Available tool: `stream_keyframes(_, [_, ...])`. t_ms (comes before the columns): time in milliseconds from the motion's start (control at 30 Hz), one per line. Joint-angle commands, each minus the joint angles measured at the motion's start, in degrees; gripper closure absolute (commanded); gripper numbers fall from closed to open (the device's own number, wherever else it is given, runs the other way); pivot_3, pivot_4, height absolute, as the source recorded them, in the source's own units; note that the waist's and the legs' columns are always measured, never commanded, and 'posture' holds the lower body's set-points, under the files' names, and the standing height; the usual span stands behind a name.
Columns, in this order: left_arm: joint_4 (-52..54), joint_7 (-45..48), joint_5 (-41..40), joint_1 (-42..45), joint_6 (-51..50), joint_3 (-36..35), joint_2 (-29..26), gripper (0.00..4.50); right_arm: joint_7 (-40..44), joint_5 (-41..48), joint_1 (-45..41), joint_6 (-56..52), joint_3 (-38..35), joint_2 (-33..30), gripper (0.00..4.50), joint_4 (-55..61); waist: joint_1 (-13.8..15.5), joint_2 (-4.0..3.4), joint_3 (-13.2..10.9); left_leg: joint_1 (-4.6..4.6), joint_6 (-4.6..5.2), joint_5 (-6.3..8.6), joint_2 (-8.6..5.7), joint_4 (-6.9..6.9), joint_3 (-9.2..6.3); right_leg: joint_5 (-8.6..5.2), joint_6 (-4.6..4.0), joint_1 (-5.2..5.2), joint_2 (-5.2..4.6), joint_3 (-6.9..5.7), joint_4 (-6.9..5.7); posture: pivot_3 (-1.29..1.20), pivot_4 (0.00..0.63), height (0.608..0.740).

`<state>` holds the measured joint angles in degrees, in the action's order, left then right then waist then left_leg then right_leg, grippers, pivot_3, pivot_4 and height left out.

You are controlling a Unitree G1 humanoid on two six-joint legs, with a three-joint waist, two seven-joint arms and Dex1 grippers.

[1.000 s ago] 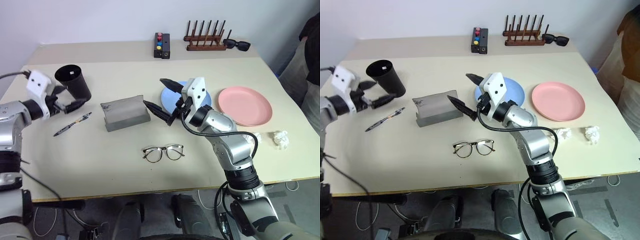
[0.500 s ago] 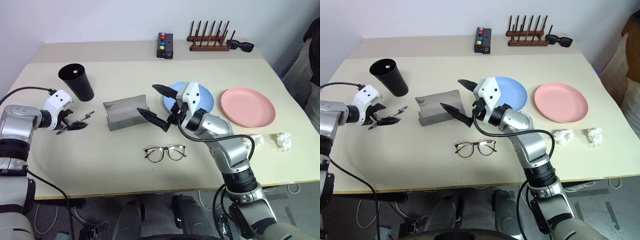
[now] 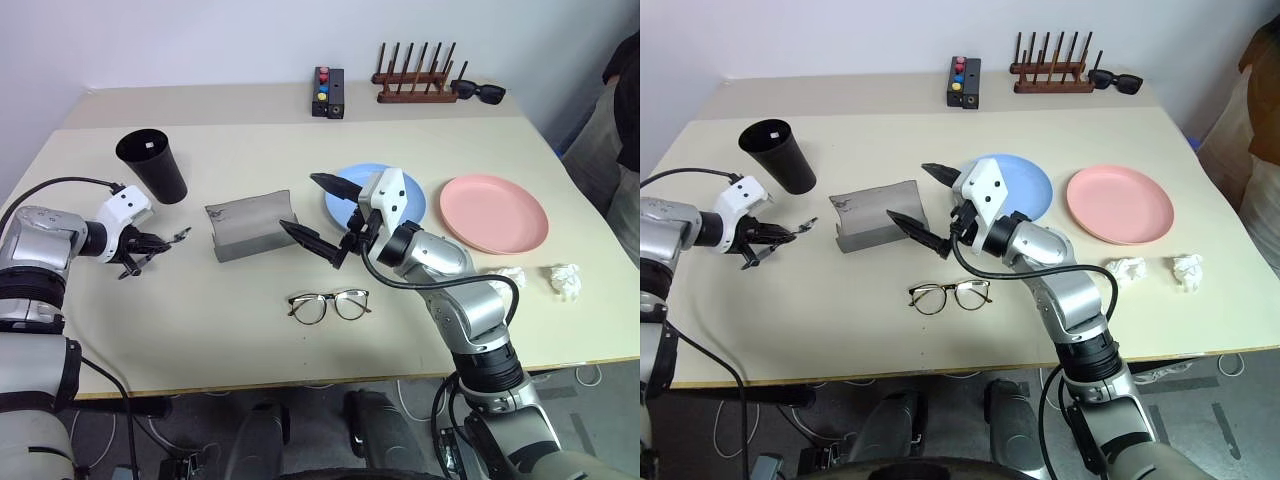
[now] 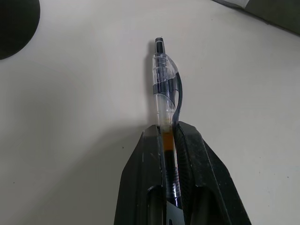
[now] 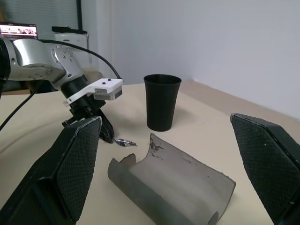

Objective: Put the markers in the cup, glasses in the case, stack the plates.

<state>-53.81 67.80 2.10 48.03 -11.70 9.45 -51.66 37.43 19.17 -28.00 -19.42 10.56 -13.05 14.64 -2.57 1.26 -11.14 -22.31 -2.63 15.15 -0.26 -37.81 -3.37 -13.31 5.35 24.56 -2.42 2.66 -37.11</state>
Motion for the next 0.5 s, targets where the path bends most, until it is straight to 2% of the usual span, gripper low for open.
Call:
stream_keyframes(33, [0.20, -2.63, 0.10, -1.04, -0.36, -2.34, -0.69, 4.48, 0.03, 0.72, -0.22, 0.25, -0.84, -0.52, 0.00, 3.15, 0.00, 0.00, 0.00, 0.00, 0.00, 0.00, 0.00, -0.01, 0.00, 0.00, 0.00, 0.00, 0.00, 0.00, -0.01, 0.00, 0.150, 0.735])
stream_keyframes(200, [7.13, -1.03, -9.83, -1.69, -4.42, -12.75, -1.47, 4.48, 0.27, 0.98, -0.79, 0.29, -0.78, -0.70, 0.00, 2.95, 0.01, 0.08, -0.05, -0.11, 0.00, 0.00, 0.03, -0.01, -0.03, 0.00, 0.00, 0.06, 0.01, -0.02, 0.02, 0.00, 0.150, 0.735])
stream_keyframes(333, [23.61, 3.13, -24.69, -5.14, -13.07, -24.89, -0.90, 4.48, 0.68, 1.18, -1.28, 0.62, -0.71, -0.62, 0.00, 2.87, 0.13, 0.15, -0.08, -0.23, 0.00, 0.00, 0.06, -0.01, -0.04, 0.01, 0.02, 0.11, -0.11, -0.04, 0.08, 0.00, 0.150, 0.735])
stream_keyframes(400, [29.35, 0.41, -28.61, -5.16, -15.43, -28.11, 1.10, 4.48, 0.54, 1.20, -2.53, 1.07, -0.54, 0.16, 0.00, 2.52, 0.17, 0.14, -0.09, -0.23, 0.00, 0.00, 0.06, -0.02, -0.05, 0.00, 0.04, 0.10, -0.19, -0.05, 0.08, 0.00, 0.150, 0.735])
stream_keyframes(500, [33.33, -5.54, -30.01, -4.38, -15.56, -30.24, 3.77, 4.48, 0.94, -0.20, -3.79, 2.55, 0.47, 0.49, 0.00, 1.87, 0.10, 0.11, -0.10, -0.12, 0.00, 0.00, 0.03, -0.04, -0.04, 0.00, 0.05, 0.02, -0.22, -0.04, 0.06, 0.00, 0.150, 0.735])
